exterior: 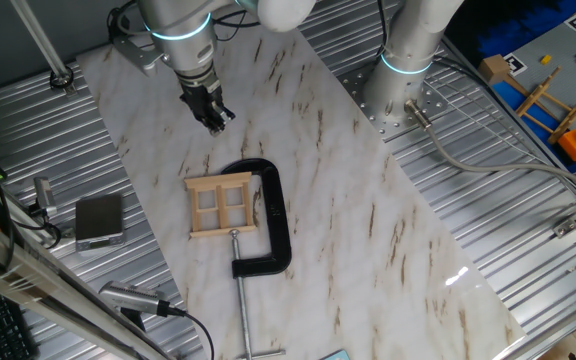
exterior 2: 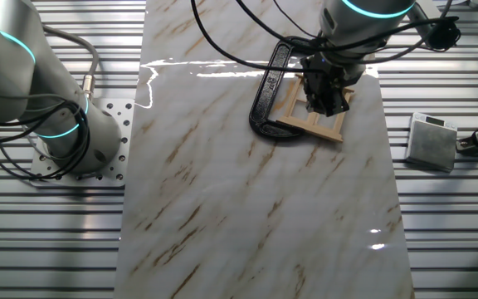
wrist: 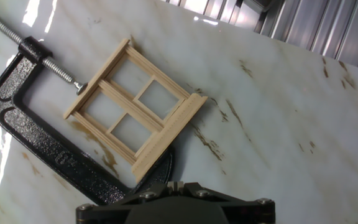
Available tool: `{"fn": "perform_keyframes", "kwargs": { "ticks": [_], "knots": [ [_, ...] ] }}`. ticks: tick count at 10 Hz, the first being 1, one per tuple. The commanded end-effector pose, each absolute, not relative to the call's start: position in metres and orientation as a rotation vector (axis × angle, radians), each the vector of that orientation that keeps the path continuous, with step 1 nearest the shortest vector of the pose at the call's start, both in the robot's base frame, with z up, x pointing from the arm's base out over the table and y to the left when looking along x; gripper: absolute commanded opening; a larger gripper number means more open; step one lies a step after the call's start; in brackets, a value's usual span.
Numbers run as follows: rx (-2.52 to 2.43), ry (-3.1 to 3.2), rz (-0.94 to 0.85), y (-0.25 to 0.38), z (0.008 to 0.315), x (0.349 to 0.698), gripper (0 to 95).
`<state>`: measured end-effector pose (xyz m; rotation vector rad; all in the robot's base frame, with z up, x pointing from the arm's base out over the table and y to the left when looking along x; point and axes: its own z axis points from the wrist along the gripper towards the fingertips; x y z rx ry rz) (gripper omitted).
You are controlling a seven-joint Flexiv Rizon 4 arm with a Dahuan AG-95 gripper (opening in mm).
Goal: Open a sliding window
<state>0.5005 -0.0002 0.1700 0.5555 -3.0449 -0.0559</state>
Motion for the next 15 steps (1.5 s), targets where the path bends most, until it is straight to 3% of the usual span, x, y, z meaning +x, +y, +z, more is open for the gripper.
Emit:
{"fn": "perform_keyframes", "kwargs": {
  "ticks": [1, 11, 15],
  "knots": [
    [0.559, -3.044, -0.058, 0.000, 0.170, 0.500, 0.0],
    [0.564, -3.043, -0.054, 0.001, 0.169, 0.501, 0.0],
    [0.551, -3.051, -0.073, 0.019, 0.153, 0.528, 0.0]
  ]
}}
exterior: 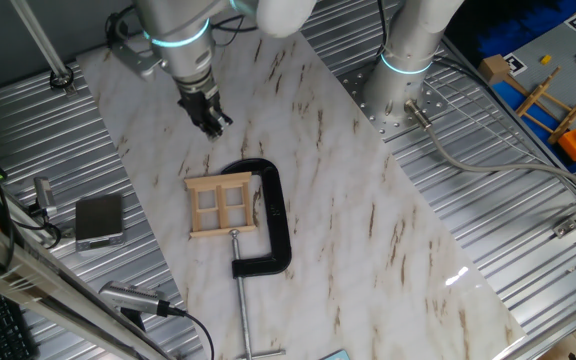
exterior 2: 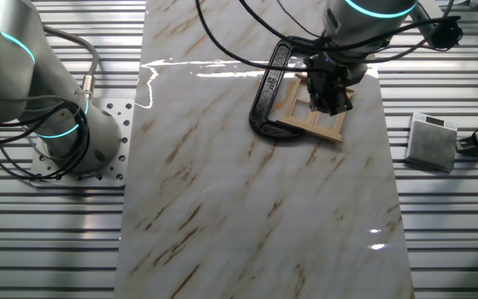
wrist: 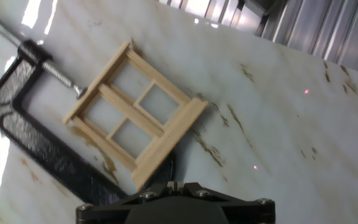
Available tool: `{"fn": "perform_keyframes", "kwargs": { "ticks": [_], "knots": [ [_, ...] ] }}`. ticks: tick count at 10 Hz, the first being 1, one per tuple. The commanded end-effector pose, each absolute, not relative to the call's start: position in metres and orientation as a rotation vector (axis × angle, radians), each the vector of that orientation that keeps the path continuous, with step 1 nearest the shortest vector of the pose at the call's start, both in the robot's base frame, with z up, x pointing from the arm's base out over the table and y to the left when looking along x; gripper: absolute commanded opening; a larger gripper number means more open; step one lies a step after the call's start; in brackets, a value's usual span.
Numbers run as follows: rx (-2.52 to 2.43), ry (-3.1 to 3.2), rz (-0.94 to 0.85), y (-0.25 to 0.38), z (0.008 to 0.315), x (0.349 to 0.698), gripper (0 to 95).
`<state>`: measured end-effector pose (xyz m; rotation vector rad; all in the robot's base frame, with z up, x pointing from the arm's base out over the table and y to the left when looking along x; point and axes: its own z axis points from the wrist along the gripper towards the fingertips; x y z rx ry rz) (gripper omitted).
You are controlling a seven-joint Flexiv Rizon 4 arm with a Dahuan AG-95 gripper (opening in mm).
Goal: Open a sliding window
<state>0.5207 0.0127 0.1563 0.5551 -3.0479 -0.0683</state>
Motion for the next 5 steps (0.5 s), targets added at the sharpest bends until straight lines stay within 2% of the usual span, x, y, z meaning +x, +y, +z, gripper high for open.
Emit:
{"fn": "perform_keyframes", "kwargs": {
  "ticks": [1, 5],
  "knots": [
    [0.549, -3.051, -0.071, 0.025, 0.149, 0.534, 0.0],
    [0.530, -3.052, -0.066, 0.053, 0.127, 0.559, 0.0]
  ]
}}
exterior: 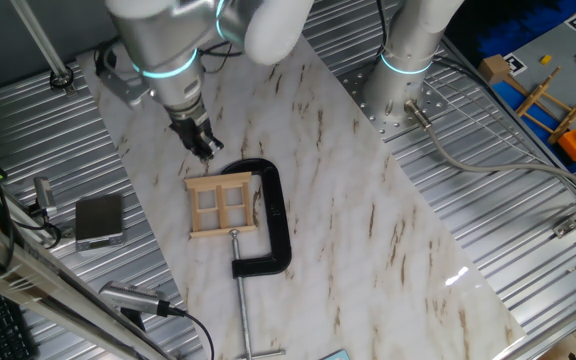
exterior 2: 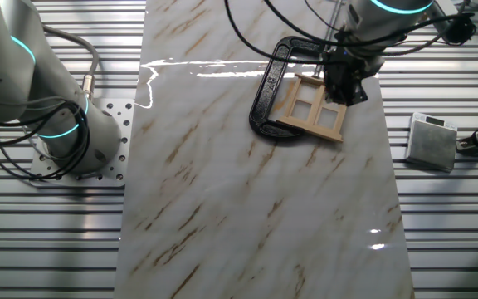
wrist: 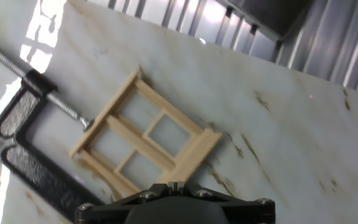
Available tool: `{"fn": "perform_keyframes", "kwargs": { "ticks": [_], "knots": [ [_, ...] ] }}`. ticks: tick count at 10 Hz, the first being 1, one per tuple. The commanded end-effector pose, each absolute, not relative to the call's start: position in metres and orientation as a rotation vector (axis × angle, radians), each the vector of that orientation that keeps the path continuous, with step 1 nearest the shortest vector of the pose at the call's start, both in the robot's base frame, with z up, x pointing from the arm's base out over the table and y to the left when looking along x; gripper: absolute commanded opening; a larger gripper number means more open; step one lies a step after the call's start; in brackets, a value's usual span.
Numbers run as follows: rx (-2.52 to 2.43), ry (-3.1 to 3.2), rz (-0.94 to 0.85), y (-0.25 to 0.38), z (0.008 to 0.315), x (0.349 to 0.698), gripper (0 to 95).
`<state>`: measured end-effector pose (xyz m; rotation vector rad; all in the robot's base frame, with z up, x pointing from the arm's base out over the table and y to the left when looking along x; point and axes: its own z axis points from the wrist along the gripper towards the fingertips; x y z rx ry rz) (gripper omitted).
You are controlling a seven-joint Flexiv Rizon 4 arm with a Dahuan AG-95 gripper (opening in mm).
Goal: Open a sliding window
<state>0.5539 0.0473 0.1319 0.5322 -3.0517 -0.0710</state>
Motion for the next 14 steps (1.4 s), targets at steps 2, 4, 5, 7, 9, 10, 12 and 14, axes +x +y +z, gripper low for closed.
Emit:
{"fn": "perform_keyframes", "kwargs": {
  "ticks": [2, 4, 5, 7, 9, 10, 12, 14],
  "knots": [
    [0.518, -3.051, -0.060, 0.062, 0.120, 0.565, 0.0],
    [0.499, -3.053, -0.057, 0.073, 0.112, 0.571, 0.0],
    [0.496, -3.052, -0.057, 0.076, 0.110, 0.572, 0.0],
    [0.491, -3.053, -0.058, 0.082, 0.106, 0.575, 0.0],
    [0.493, -3.052, -0.059, 0.086, 0.099, 0.578, 0.0],
    [0.499, -3.052, -0.064, 0.086, 0.096, 0.579, 0.0],
    [0.505, -3.052, -0.066, 0.085, 0.091, 0.580, 0.0],
    [0.501, -3.053, -0.061, 0.087, 0.084, 0.583, 0.0]
  ]
}}
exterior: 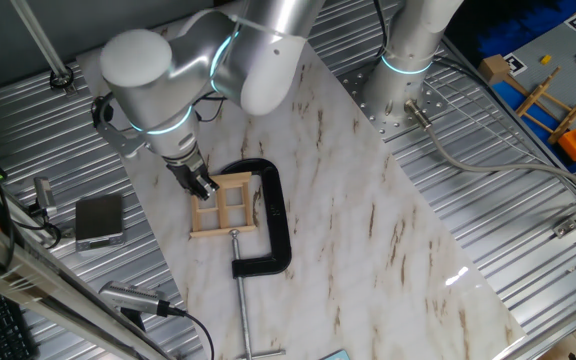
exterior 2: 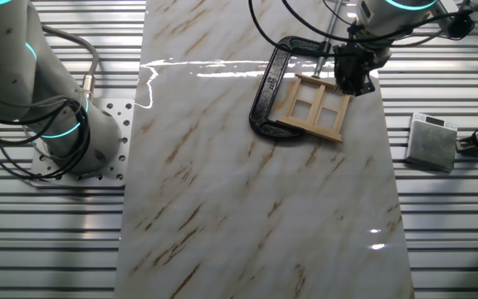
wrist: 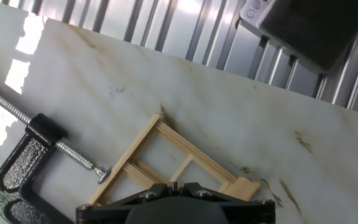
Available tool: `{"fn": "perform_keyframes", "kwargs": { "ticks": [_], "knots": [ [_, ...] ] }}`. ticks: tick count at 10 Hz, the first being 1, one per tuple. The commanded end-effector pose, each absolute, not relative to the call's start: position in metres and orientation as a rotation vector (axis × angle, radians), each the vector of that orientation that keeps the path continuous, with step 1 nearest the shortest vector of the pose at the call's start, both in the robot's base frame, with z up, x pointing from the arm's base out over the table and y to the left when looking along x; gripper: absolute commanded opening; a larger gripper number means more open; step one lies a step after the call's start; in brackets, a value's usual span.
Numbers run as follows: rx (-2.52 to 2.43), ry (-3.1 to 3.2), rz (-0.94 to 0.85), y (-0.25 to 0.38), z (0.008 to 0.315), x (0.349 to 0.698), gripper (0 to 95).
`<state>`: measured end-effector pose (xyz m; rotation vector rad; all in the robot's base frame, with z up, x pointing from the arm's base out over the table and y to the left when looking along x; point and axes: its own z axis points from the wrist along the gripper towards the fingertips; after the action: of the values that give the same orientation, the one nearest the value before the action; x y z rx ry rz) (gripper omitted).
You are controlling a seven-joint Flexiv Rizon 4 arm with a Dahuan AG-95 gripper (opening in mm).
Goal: Open a sliding window
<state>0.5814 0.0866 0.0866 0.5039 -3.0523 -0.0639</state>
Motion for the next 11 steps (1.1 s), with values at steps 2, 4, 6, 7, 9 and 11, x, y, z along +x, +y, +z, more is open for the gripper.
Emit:
{"fn": "perform_keyframes", "kwargs": {
  "ticks": [2, 4, 6, 7, 9, 11],
  "knots": [
    [0.498, -3.053, -0.060, 0.088, 0.081, 0.584, 0.0],
    [0.489, -3.055, -0.058, 0.089, 0.078, 0.585, 0.0],
    [0.486, -3.054, -0.055, 0.089, 0.075, 0.586, 0.0],
    [0.485, -3.055, -0.055, 0.089, 0.074, 0.586, 0.0],
    [0.486, -3.054, -0.054, 0.089, 0.074, 0.586, 0.0],
    [0.488, -3.055, -0.054, 0.089, 0.074, 0.586, 0.0]
  ]
}}
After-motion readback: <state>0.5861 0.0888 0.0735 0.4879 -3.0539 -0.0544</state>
